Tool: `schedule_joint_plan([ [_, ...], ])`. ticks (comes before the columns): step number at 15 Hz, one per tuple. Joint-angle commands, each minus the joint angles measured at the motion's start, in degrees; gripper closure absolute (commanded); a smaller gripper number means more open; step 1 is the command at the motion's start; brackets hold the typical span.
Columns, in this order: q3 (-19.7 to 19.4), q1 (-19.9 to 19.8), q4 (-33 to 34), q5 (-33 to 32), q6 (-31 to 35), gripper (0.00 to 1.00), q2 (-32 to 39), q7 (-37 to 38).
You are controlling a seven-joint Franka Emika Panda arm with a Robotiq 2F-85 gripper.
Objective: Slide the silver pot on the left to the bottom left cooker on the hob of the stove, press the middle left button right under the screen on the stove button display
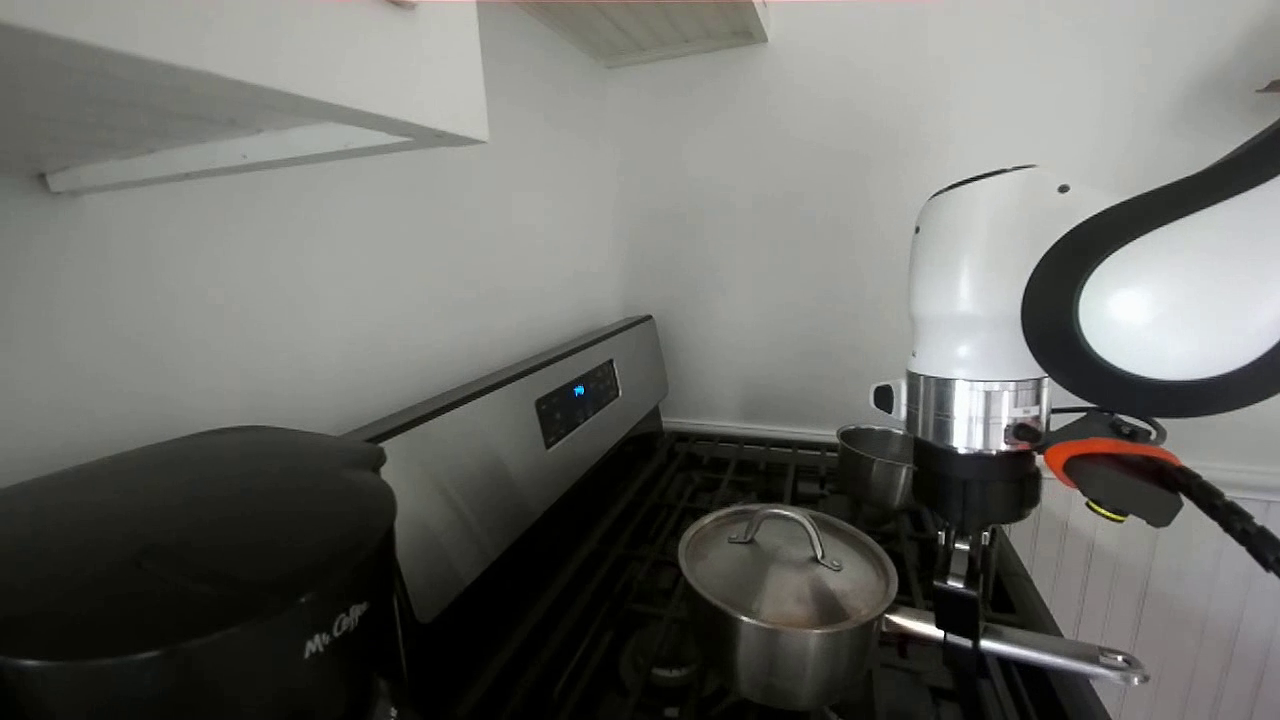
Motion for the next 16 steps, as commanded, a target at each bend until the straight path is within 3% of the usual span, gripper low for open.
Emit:
schedule_joint_plan([
  [1,-0.9,-0.1,-2.5,0.2,-3.1,0.93,-4.2,0.7],
  [16,-1.8,-1.1,-6.8,0.3,-7.7,0.93,-7.5,4.3],
])
